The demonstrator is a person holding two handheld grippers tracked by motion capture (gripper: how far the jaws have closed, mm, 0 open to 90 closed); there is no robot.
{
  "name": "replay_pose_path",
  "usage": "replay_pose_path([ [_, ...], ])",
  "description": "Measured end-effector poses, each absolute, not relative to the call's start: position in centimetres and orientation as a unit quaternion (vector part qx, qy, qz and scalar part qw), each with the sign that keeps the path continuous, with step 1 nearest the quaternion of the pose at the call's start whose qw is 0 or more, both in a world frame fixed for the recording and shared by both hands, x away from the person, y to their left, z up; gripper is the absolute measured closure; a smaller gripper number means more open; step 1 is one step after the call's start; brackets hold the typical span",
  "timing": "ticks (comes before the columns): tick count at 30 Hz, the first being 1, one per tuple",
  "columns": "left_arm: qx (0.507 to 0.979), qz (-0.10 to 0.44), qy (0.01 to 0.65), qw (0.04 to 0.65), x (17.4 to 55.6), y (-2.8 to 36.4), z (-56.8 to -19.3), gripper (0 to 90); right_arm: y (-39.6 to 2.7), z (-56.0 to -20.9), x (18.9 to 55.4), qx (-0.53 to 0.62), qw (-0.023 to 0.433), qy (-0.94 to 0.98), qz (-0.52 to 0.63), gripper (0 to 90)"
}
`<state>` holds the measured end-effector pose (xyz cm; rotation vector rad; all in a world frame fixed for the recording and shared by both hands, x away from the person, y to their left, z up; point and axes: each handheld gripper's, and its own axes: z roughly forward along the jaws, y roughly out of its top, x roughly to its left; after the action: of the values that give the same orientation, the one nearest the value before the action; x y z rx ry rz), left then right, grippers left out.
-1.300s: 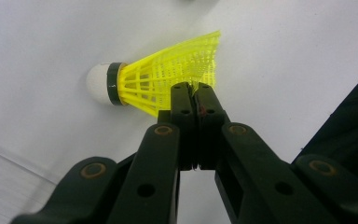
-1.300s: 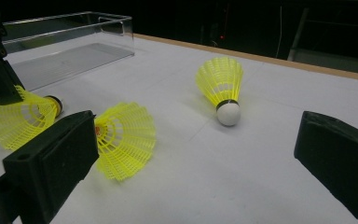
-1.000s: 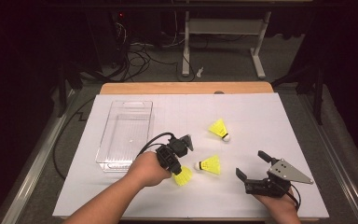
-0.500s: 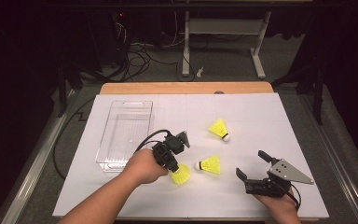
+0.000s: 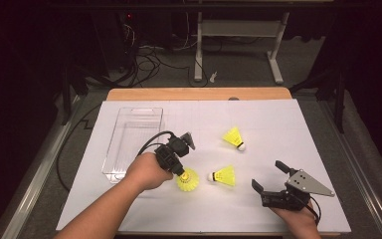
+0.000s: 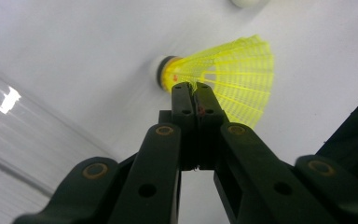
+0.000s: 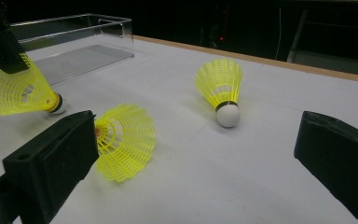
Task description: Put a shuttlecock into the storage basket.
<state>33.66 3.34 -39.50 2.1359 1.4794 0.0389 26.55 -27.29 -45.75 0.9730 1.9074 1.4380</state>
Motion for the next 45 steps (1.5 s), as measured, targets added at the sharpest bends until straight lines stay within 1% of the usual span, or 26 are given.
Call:
replay_pose_path([
  [6,0.788,0.013,0.552,0.272,34.0,4.0,-39.2,89.6,-27.3,-45.8,26.6,0.362,0.278,0.710,0.536,0.2],
  [15,0.776,0.001,0.564,0.283,34.1,4.8,-38.4,89.5,-27.2,-45.8,26.6,0.362,0.278,0.711,0.535,0.2],
  [24,0.775,-0.016,0.561,0.291,34.0,5.8,-37.5,89.3,-27.3,-45.8,26.6,0.362,0.278,0.711,0.535,0.2],
  [28,0.766,-0.021,0.568,0.299,34.1,6.2,-37.1,89.2,-27.2,-45.8,26.6,0.361,0.278,0.712,0.534,0.2],
  [33,0.766,-0.030,0.572,0.291,34.3,6.9,-36.5,89.1,-27.2,-45.8,26.5,0.362,0.279,0.711,0.534,0.2],
  [45,0.760,-0.025,0.577,0.297,34.6,8.2,-34.9,89.0,-27.2,-45.8,26.5,0.361,0.279,0.713,0.533,0.2],
])
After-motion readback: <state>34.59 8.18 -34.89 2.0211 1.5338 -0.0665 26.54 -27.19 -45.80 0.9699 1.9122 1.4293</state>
